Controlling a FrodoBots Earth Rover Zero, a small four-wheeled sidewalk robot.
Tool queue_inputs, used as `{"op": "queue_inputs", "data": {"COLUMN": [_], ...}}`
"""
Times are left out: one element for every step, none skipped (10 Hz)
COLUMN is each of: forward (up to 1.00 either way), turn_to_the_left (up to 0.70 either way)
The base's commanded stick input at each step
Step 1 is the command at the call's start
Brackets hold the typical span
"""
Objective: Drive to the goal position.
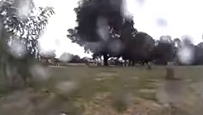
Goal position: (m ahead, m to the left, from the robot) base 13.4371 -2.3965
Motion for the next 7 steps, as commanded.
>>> {"op": "queue_inputs", "data": {"forward": [0.99,0.99,0.99,0.99,0.99,0.99,0.99], "turn_to_the_left": [0.01,0.01,0.01,0.01,0.01,0.37,0.41]}}
